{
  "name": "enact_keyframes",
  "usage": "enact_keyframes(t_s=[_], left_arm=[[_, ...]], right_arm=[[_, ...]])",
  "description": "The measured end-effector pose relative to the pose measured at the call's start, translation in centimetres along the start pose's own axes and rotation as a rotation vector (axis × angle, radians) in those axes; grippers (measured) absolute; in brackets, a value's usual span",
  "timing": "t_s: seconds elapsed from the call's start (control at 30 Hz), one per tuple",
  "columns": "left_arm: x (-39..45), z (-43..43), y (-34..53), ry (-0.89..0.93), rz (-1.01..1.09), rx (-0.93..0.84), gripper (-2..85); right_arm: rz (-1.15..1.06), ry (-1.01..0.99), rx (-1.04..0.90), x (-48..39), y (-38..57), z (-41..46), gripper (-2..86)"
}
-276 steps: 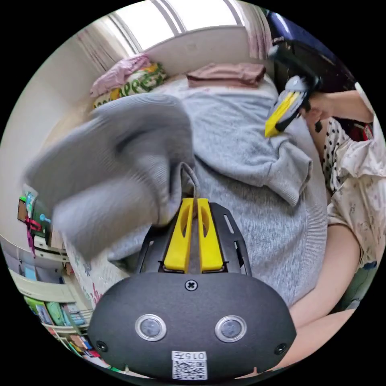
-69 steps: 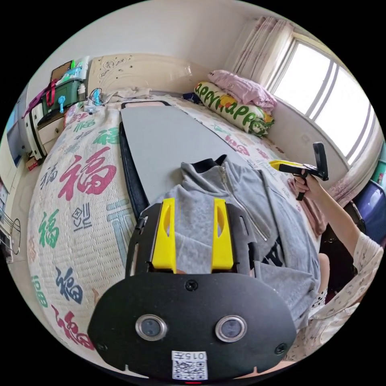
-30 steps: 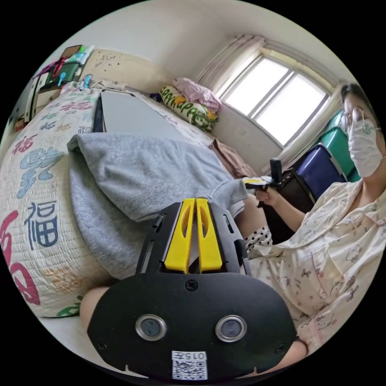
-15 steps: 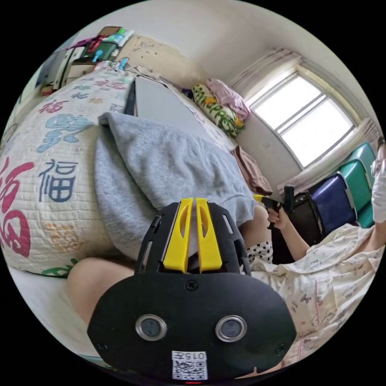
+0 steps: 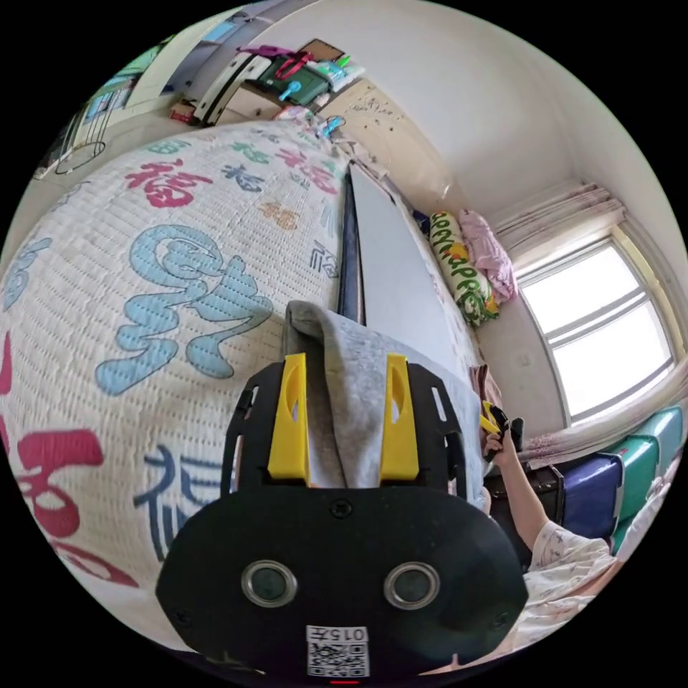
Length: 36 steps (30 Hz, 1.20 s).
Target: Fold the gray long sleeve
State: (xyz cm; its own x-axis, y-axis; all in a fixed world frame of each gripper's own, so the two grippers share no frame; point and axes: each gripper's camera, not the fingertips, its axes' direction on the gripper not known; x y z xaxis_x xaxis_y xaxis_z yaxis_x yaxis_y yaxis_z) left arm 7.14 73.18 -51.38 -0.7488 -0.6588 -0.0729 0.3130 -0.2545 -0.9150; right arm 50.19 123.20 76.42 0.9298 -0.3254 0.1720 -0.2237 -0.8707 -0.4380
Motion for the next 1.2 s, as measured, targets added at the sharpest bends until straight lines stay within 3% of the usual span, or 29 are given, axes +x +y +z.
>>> enact_keyframes(t_s=[0.1, 0.3, 0.47, 0.63, 0.7, 0.8, 0.97, 1.07, 1.2], left_arm=[[-1.6, 4.0, -2.4, 0.023, 0.006, -0.063, 11.6], [-5.1, 3.6, -2.8, 0.212, 0.002, -0.005, 2.9], [-0.8, 1.0, -3.7, 0.148, 0.148, 0.115, 2.6], [-2.2, 2.7, -4.1, 0.088, 0.083, 0.047, 5.3], [-2.2, 3.3, -4.1, 0.066, 0.097, 0.029, 5.9], [-2.3, 3.3, -4.0, 0.072, 0.093, 0.026, 6.2], [-1.7, 2.9, -4.2, 0.070, 0.082, 0.025, 6.4], [-1.8, 2.7, -4.3, 0.101, 0.039, 0.028, 6.6], [-2.1, 1.9, -4.2, 0.155, -0.015, 0.043, 6.4]], right_arm=[[0.020, -0.046, -0.038, 0.5, -3.3, 3.8, 13.7], [0.021, 0.095, -0.056, 1.7, -6.1, 7.3, 6.1], [-0.201, 0.180, 0.117, -2.0, -6.3, 8.2, 6.2], [-0.117, 0.390, 0.191, 0.8, -3.3, 10.5, 4.7], [-0.152, 0.283, 0.296, 1.7, 0.8, 8.4, 3.5], [-0.460, 0.086, 0.351, 0.3, 10.2, 7.0, 3.4], [-0.933, -0.098, 0.011, -4.4, 27.2, 15.4, 7.8], [-1.080, -0.123, -0.208, -5.1, 35.7, 23.0, 9.7], [-1.137, -0.103, -0.305, -3.1, 42.4, 30.0, 9.9]])
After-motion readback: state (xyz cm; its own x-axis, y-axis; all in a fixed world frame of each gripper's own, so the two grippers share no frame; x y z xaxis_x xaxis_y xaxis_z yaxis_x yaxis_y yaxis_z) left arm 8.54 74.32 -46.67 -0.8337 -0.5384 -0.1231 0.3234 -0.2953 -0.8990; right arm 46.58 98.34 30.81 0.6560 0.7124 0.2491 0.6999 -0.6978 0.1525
